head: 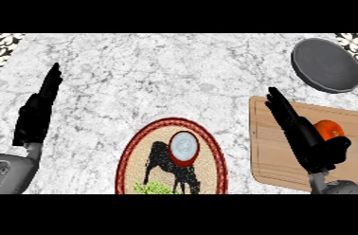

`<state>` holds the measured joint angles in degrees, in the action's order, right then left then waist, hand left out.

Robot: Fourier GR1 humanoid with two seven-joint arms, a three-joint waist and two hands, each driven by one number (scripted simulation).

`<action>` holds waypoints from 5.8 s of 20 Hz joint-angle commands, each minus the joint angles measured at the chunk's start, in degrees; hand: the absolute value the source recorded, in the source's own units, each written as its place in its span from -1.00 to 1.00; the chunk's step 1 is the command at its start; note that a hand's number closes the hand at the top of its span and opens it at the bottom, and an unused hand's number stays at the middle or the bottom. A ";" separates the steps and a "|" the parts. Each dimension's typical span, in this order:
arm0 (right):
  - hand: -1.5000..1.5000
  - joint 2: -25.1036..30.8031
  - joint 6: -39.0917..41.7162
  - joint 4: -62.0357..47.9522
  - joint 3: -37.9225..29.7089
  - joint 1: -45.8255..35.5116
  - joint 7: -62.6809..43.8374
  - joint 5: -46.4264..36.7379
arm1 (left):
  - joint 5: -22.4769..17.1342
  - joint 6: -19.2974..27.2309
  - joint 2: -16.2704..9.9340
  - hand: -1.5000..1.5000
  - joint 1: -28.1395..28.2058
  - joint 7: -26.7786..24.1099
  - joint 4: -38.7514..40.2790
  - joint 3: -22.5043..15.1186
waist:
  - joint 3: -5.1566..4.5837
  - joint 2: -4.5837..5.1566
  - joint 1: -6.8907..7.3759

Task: Pick the squash from the cutting board and place it in the pan

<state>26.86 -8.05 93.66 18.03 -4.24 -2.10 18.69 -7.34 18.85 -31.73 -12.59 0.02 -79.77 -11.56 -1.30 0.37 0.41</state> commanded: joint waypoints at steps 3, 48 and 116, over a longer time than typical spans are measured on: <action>-1.00 10.27 17.37 -12.38 -7.90 -8.08 -2.42 8.06 | -3.35 -5.94 1.28 0.00 1.11 1.62 -4.53 -1.73 | 1.40 -0.05 1.10; -1.00 23.19 58.29 -32.22 9.30 -30.87 4.59 -52.38 | -1.61 -15.37 7.41 0.00 2.48 10.71 -11.77 0.03 | 1.29 -0.46 -0.32; 1.00 -15.06 2.80 -4.75 -26.61 -20.98 -19.35 -69.86 | 7.65 -22.56 17.72 0.00 1.88 10.18 -8.37 7.00 | 1.32 -0.15 -0.10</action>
<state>11.35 -0.51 97.83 -3.45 -21.83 -25.79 -54.30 0.20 -2.84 -14.52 -8.52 11.20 -90.59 -5.15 0.01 0.00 -0.09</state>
